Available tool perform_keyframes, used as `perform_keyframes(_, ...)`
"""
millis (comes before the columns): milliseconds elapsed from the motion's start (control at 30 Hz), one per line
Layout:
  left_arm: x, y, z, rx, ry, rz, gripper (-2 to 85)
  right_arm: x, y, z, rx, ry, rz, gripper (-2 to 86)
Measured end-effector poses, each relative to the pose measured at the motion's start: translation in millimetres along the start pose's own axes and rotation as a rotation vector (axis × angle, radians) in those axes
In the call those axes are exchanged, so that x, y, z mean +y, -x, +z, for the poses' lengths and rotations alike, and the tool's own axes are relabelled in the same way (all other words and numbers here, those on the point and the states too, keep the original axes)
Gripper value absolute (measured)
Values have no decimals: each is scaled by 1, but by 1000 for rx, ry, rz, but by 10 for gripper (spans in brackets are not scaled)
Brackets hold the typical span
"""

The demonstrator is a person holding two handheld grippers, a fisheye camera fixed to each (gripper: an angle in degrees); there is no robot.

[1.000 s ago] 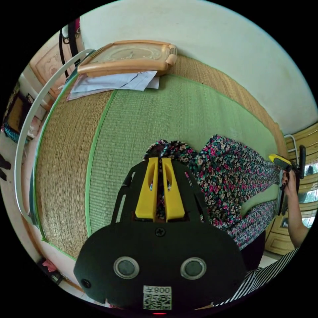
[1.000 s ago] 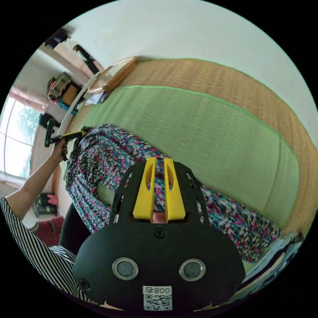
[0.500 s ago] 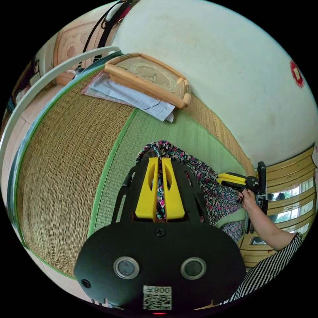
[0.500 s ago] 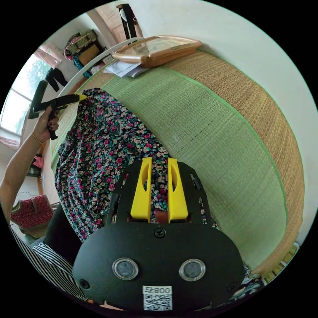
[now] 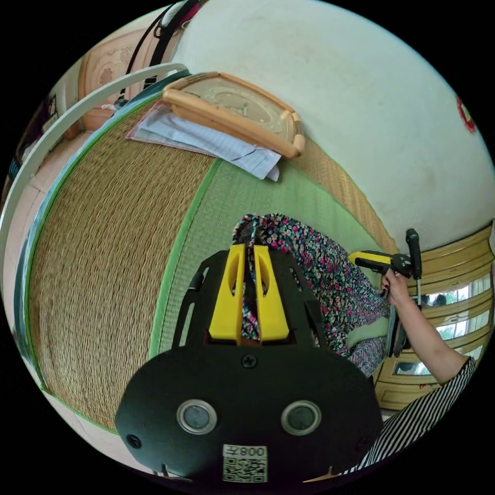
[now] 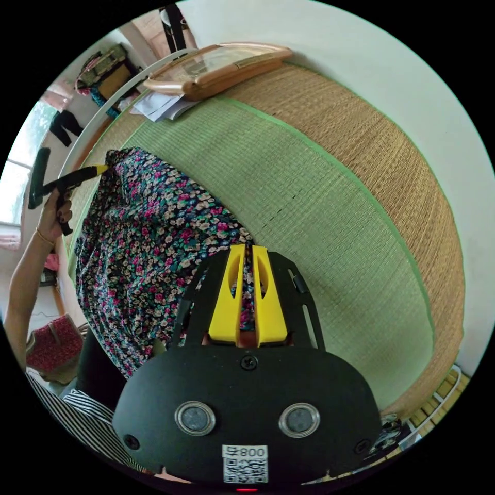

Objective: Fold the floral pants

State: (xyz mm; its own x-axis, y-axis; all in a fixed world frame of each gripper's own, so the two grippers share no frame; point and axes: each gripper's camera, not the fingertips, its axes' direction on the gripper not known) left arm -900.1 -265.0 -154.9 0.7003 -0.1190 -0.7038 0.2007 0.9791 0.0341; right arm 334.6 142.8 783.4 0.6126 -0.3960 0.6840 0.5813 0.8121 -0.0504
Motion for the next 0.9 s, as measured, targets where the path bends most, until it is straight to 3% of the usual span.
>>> perform_keyframes(267, 95, 9, -82, 116, 34, 82, 78, 21, -48, -1, -171, -115, 84, 67)
perform_keyframes(333, 116, 10, -88, 154, 66, 89, 83, 43, -31, 1, -232, -134, 29, 68)
perform_keyframes(567, 156, 13, -96, -33, 165, 77, 83, 110, 87, 50, -335, -29, -218, 72)
perform_keyframes(733, 173, 13, -105, -56, 196, 82, 48, 121, 130, 95, -260, 58, -276, 69)
perform_keyframes(900, 194, 20, -148, -58, 81, 83, 18, 114, 127, 118, -197, 107, -277, 61)
